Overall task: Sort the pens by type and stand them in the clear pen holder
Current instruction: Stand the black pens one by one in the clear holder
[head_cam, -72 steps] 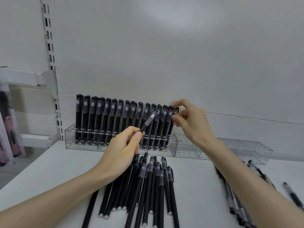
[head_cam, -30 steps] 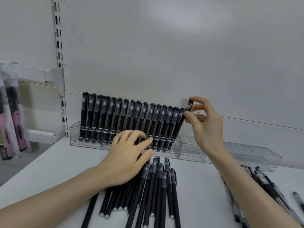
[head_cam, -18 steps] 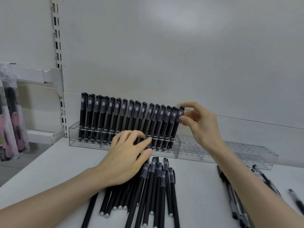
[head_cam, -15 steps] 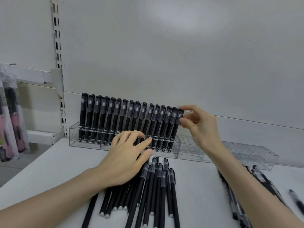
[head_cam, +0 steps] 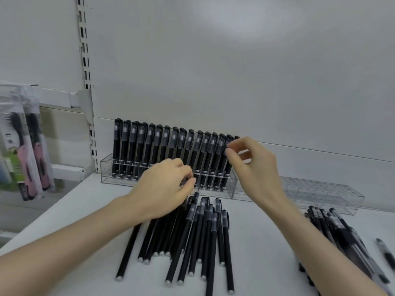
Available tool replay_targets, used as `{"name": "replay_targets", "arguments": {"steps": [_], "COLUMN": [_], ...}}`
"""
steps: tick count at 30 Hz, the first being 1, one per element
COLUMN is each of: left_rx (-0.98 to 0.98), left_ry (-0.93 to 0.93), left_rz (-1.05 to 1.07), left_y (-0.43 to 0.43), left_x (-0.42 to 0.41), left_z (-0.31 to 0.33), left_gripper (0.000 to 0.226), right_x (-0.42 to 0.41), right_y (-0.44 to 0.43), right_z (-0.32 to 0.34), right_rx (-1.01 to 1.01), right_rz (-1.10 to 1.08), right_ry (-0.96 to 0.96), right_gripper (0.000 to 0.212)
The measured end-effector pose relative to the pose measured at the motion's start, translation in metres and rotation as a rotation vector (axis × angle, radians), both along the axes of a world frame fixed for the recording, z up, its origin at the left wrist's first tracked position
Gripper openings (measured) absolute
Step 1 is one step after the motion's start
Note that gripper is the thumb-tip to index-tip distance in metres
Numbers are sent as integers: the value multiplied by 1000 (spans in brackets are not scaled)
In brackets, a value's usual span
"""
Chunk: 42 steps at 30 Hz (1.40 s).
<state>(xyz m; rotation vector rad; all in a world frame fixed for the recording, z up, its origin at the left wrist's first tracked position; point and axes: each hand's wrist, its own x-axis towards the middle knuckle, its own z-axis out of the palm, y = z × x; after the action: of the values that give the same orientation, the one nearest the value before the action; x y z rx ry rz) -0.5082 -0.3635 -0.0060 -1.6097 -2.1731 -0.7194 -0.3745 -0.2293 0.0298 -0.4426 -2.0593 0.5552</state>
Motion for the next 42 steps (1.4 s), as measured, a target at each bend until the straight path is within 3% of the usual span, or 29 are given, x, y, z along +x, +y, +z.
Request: {"name": "replay_targets", "arguments": {"steps": [5,7,12,17,24,28,32,36,39,42], "left_rx": [-111,-132,-233,-172,-175,-165,-93,78,212,301], "left_ry": [-49,-99,-253,-410,-645,-731,-810,-903,-928,-909], "left_rz": [101,166,288,292,304,255,179,17,-101,-153], "left_y": [-41,-59,-73,-68,-62,-63,-68,-79,-86,-87], "left_x": [7,16,29,27,13,3,5,13,20,16], "left_z": [7,-5,-29,-32,-19,-16,-16,-13,-3,2], "left_gripper": [34,45,71,61,59,35,35,30,16,17], "right_x": [-6,-9,-11,-12,-12,-10,-8,-7,-13,-27], "right_y": [-26,-31,-44,-51,-50,-50,-52,-53,-63,-75], "right_z": [-26,-38,-55,-63,-63,-63,-61,-51,-36,-18], "right_rx": [-34,6,116,179,193,178,140,47,-181,-366], "right_rz": [154,197,246,232,236,251,270,316,455,515], "right_ry": [-185,-329,-610,-736,-761,-747,-715,-515,-356,-166], "right_gripper": [8,9,37,42,43,42,36,34,33,25]}}
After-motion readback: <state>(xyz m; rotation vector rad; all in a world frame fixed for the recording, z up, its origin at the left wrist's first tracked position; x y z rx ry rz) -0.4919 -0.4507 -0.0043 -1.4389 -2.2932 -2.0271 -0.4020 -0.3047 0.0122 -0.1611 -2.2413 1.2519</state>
